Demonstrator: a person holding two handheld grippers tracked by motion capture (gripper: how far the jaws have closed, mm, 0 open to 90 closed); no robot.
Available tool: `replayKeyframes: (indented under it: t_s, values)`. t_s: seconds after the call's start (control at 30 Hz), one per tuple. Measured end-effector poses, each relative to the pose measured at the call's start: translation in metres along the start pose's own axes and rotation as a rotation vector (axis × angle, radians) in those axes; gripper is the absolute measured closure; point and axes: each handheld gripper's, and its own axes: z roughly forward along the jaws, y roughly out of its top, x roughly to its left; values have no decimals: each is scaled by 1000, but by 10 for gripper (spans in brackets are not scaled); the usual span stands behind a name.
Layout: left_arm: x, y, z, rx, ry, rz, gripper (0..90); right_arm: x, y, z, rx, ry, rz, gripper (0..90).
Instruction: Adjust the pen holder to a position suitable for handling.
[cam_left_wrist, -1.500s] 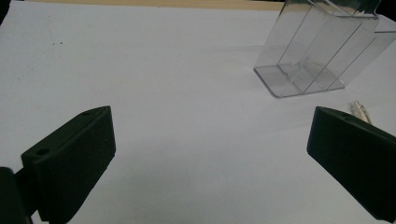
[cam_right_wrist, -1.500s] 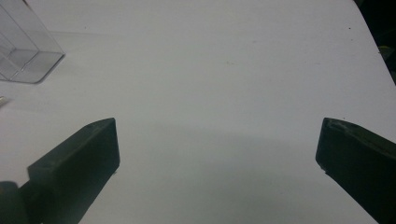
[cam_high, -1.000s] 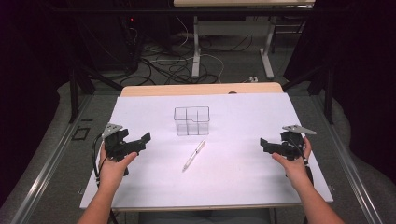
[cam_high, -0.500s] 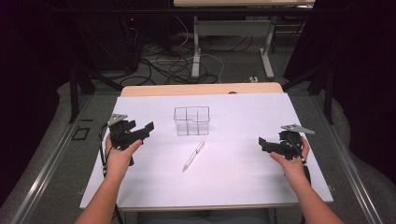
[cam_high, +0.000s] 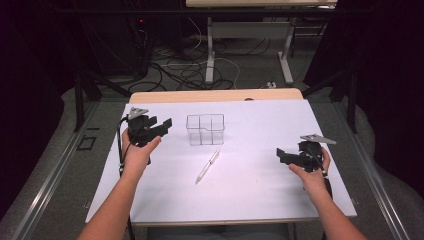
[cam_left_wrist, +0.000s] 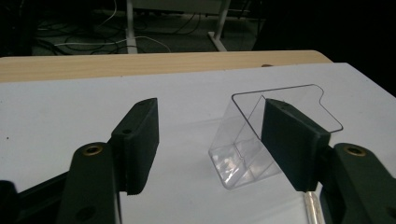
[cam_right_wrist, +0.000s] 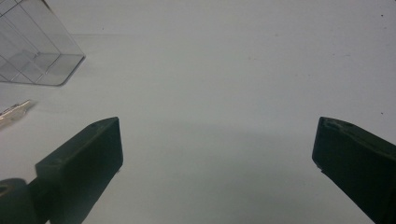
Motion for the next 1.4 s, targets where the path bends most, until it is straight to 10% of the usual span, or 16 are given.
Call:
replayKeyframes:
  t_s: [0.83,1.4]
  values:
    - [-19,22,51,107,92,-25,448,-1,-2,4,26,24,26,49]
    - [-26,5,72,181,59,-21,708,0,-4,7,37,32,20,61]
